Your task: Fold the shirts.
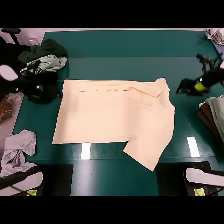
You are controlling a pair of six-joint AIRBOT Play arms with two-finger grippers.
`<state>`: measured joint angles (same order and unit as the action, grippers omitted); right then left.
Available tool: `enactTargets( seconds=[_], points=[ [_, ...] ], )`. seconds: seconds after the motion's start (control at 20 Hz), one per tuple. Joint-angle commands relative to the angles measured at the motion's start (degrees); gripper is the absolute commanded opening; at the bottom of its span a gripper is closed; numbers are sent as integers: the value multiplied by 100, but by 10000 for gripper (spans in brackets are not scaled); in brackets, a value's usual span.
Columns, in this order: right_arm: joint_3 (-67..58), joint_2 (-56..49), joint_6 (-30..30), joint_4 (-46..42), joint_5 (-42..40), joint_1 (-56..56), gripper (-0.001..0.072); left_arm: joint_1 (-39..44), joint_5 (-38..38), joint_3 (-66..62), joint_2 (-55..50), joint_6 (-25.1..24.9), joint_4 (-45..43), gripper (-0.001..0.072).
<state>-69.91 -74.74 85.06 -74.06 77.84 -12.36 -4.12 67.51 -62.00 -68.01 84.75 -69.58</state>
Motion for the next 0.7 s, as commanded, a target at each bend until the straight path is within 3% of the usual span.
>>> enactTargets(
  seconds=[0.0, 0.25, 0.4, 0.65],
  points=[
    [1504, 1097, -85, 643, -50, 48, 619, -4, 205, 1054, 892, -22, -94, 713],
    [2833, 2330, 299, 721, 256, 109, 624, -4, 210, 1670, 1714, -9, -44, 713],
    [3521, 2861, 479, 1145, 645, 109, 625, -2, 297, 1670, 1834, 72, 57, 713],
    [4404, 3814, 1088, 1147, 901, 116, 624, -2, 350, 1670, 1832, 74, 142, 713]
  ],
)
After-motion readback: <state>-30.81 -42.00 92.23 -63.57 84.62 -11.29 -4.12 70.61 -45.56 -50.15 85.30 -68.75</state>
